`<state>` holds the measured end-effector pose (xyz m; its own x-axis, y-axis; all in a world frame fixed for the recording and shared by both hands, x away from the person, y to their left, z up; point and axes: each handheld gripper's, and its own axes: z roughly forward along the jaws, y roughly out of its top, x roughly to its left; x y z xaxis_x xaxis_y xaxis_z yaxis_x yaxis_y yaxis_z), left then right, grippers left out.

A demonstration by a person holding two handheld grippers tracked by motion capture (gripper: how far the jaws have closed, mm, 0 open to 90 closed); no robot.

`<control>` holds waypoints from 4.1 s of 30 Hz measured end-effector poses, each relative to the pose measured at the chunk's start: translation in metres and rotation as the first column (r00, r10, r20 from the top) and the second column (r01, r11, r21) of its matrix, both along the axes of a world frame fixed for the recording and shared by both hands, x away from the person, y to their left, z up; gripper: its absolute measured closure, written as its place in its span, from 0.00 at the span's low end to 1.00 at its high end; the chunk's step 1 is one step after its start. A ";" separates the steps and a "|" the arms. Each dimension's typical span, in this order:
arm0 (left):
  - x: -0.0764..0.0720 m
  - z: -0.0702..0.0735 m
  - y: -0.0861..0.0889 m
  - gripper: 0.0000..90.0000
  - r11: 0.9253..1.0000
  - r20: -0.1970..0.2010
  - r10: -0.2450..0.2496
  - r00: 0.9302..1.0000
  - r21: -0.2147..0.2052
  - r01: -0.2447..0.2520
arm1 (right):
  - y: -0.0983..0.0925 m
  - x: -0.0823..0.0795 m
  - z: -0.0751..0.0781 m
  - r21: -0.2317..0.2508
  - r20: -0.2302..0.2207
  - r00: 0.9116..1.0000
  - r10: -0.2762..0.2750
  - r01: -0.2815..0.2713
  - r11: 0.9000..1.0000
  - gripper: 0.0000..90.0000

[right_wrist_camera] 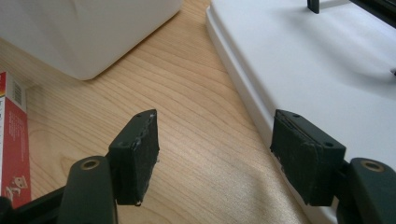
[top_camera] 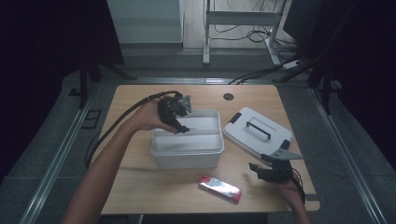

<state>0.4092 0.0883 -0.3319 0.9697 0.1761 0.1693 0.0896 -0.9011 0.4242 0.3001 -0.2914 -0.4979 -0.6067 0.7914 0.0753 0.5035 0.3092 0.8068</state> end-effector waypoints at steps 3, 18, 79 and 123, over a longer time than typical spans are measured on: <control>0.000 0.000 -0.003 0.42 1.000 -0.001 -0.009 1.000 0.013 0.009 | -0.001 0.000 0.000 0.000 -0.003 1.000 -0.004 0.004 1.000 0.35; 0.002 -0.001 -0.007 0.45 1.000 -0.011 -0.018 1.000 0.020 0.019 | -0.001 0.001 -0.001 -0.005 -0.007 1.000 -0.010 0.010 1.000 0.35; 0.014 -0.022 -0.029 0.63 0.987 -0.080 -0.051 0.996 0.146 0.062 | -0.006 0.002 -0.002 -0.003 -0.013 0.999 -0.030 0.030 1.000 0.35; 0.028 -0.036 -0.026 0.99 0.979 -0.225 -0.038 0.974 0.188 0.081 | -0.008 0.002 -0.003 -0.004 -0.017 0.999 -0.042 0.042 0.999 0.35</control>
